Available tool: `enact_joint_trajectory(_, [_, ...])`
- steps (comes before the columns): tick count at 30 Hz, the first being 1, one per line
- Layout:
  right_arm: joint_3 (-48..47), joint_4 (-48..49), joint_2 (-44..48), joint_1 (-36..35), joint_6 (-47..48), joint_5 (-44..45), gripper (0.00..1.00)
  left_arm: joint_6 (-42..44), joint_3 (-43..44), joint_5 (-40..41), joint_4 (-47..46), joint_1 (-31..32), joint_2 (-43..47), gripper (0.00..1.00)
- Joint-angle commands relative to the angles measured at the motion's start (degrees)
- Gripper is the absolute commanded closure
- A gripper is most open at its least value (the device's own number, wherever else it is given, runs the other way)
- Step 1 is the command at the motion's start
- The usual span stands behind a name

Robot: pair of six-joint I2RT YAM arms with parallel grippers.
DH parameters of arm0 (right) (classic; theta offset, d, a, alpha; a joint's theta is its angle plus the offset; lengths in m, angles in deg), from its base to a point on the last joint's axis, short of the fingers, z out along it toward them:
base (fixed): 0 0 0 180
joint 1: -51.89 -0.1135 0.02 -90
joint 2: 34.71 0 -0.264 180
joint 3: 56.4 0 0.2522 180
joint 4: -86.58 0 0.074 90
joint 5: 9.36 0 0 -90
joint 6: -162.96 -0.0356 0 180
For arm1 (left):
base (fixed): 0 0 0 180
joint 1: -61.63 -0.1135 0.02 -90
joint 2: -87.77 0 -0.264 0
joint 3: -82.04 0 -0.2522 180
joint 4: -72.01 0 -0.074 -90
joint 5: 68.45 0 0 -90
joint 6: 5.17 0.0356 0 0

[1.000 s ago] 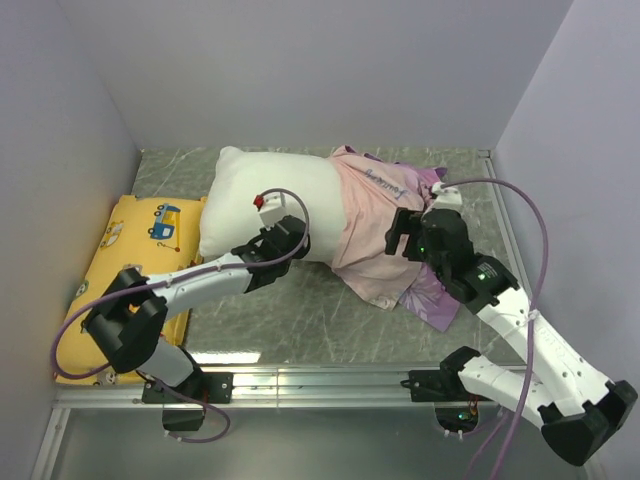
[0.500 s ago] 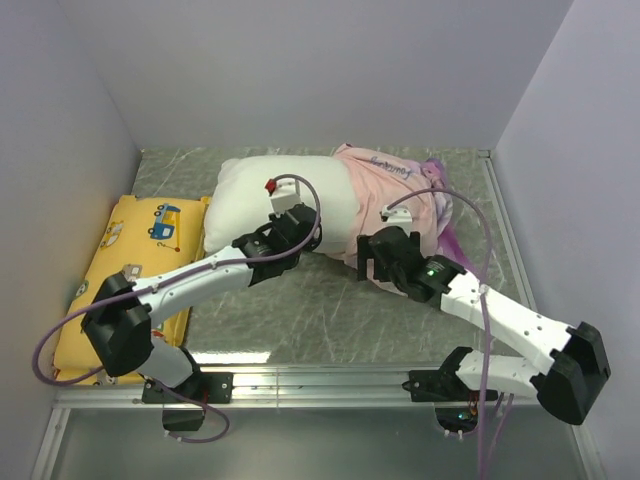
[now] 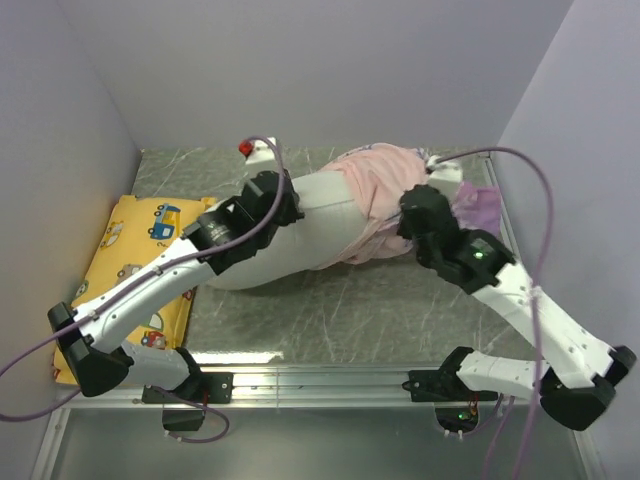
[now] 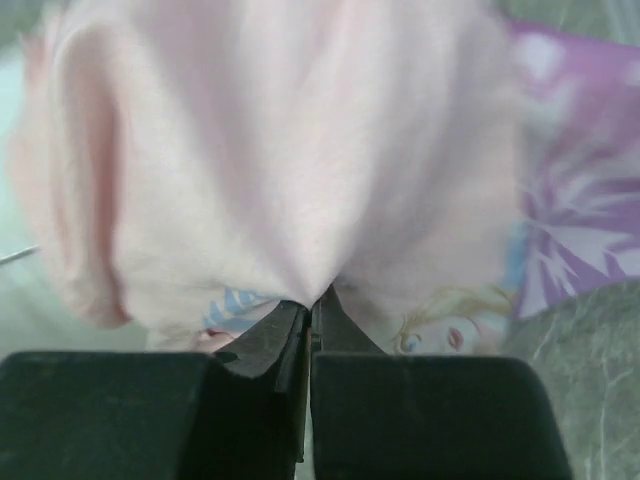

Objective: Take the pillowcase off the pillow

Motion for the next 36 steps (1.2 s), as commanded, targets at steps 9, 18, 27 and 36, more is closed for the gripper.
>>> enact_joint_trajectory(9, [-22.6, -11.0, -1.2, 0.8, 4.0, 3.8, 1.00, 0.9, 8.5, -21.8, -0.6, -24.6, -3.0, 1.00])
enact_joint_trajectory(18, [-2.1, 7.5, -16.8, 9.8, 3.9, -14.0, 1.00, 0.1, 3.4, -38.5, -9.2, -28.0, -14.5, 0.80])
enact_joint_trajectory(27, [-0.9, 13.2, -22.8, 13.0, 3.4, -15.9, 0.97, 4.0, 7.0, -26.4, -3.8, -25.1, -2.1, 0.19])
enact_joint_trajectory(36, [-7.1, 10.7, -25.9, 13.0, 4.7, -17.3, 0.95, -2.7, -20.0, -21.3, -10.5, -20.1, 8.8, 0.12])
